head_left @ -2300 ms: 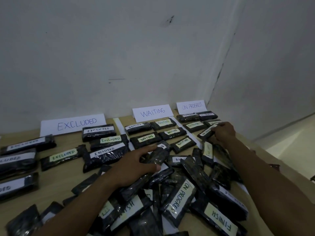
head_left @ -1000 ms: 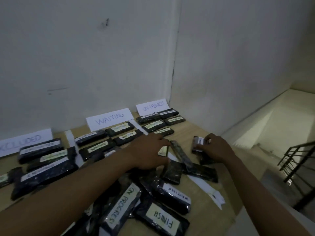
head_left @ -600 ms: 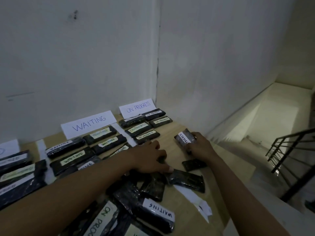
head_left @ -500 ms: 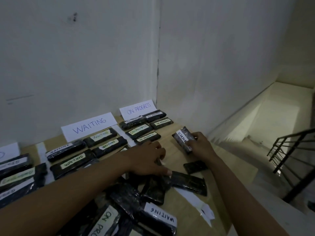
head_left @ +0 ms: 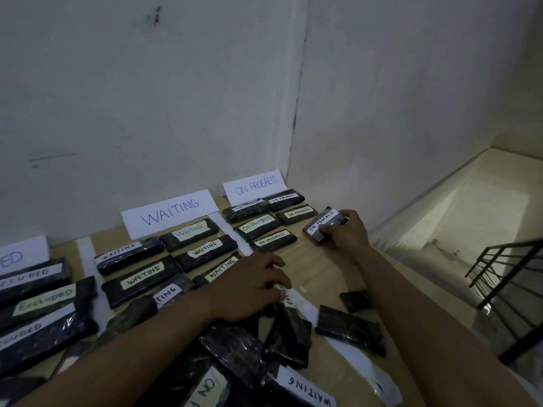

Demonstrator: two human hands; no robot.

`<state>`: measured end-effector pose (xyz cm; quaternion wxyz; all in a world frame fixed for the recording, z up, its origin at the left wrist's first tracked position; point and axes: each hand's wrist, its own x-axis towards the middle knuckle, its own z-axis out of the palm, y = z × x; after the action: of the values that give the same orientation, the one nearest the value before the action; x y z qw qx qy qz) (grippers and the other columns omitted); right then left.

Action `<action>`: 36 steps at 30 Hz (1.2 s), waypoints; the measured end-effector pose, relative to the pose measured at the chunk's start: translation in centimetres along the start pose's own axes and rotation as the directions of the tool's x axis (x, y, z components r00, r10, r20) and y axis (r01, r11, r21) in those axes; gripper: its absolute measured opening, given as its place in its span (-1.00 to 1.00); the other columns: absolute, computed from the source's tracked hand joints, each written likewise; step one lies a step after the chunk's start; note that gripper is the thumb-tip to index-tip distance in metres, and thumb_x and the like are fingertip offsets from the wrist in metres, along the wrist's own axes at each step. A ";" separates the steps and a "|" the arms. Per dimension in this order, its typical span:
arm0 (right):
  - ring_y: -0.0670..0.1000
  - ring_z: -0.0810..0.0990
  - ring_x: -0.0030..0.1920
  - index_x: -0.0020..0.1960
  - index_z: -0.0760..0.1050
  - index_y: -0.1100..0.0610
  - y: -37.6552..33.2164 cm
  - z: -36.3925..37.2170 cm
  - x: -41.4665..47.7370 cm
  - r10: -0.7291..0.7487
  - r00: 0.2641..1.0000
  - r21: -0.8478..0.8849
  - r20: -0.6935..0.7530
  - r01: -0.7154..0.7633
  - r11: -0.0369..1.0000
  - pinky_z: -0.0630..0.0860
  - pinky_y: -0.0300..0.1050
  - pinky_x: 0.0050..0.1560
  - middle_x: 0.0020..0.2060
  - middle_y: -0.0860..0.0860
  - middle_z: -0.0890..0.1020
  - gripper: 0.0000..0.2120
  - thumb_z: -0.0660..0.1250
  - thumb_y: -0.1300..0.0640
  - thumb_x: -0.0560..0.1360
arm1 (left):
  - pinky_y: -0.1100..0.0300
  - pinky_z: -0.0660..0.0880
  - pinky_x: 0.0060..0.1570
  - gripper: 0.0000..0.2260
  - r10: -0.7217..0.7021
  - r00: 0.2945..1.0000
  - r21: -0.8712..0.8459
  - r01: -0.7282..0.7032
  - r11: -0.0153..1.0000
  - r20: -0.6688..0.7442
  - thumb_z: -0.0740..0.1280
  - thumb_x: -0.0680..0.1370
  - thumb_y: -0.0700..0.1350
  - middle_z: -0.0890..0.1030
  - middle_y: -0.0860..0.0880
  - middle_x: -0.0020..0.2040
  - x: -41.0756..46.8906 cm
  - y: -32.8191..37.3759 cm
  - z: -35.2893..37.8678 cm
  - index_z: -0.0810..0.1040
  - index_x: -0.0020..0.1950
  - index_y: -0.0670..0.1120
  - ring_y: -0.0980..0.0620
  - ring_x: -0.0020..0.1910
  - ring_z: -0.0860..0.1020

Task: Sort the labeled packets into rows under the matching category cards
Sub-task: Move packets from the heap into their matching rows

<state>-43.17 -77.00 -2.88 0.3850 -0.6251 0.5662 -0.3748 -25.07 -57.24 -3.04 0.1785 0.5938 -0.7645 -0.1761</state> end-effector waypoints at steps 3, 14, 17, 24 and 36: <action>0.08 0.53 0.13 0.27 0.40 0.15 -0.4 0.8 1.1 -0.030 0.998 -0.181 0.056 0.040 0.983 0.44 -0.11 0.09 0.20 0.11 0.55 -0.46 0.50 0.03 0.38 | 0.22 0.16 0.37 -0.66 -0.043 0.999 -0.163 0.039 0.986 -0.020 0.25 0.43 0.16 0.29 0.13 0.41 -0.1 -0.6 0.4 0.52 0.19 0.21 0.19 0.38 0.20; 0.14 0.50 0.19 0.34 0.40 0.16 -0.2 1.0 -1.0 -0.129 0.991 -0.297 0.021 0.129 0.946 0.37 -0.14 0.07 0.24 0.18 0.46 -0.46 0.43 -0.03 0.44 | 0.28 0.45 0.07 -0.73 -0.076 0.992 -0.406 0.031 0.914 -0.096 0.51 0.41 -0.16 0.41 0.07 0.08 -0.4 -0.9 -0.5 0.61 0.08 0.01 0.14 0.05 0.48; 0.04 0.54 0.01 0.20 0.50 0.14 -0.5 -0.2 -4.2 -0.253 0.966 -0.246 0.044 0.256 0.935 0.35 -0.20 -0.09 0.01 0.05 0.55 -0.61 0.43 0.00 0.45 | 0.34 0.47 0.01 -0.76 -0.081 0.991 -0.368 0.036 0.929 -0.108 0.48 0.42 -0.26 0.43 0.07 0.02 -0.5 -0.5 -1.1 0.63 0.03 -0.01 0.12 0.00 0.50; -0.20 0.53 -0.22 0.00 0.59 -0.03 0.6 -3.8 -11.5 -0.293 0.950 -0.195 0.106 0.309 0.931 0.39 -0.35 -0.23 -0.18 -0.09 0.62 -0.89 0.41 0.03 0.47 | 0.25 0.51 -0.04 -0.85 -0.082 0.987 -0.258 0.043 0.965 -0.141 0.46 0.45 -0.20 0.55 0.10 -0.04 -1.7 1.5 -2.8 0.64 -0.05 0.03 0.15 -0.04 0.52; -0.19 0.53 -0.18 0.10 0.54 -0.07 -5.7 0.5 -24.9 -0.509 0.797 0.009 0.324 0.536 0.844 0.40 -0.41 -0.23 -0.14 -0.13 0.60 -0.80 0.39 0.08 0.49 | 0.14 0.57 -0.32 -0.83 -0.582 0.732 -0.925 -0.181 0.334 -0.354 0.38 0.46 -0.33 0.64 -0.15 -0.23 -11.8 4.4 -7.3 0.51 -0.02 -0.13 -0.07 -0.33 0.61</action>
<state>-42.25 -51.83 1.25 0.3253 -0.8238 0.3181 -0.3381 -22.56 -45.17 4.75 0.7019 0.5038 -0.3283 -0.3817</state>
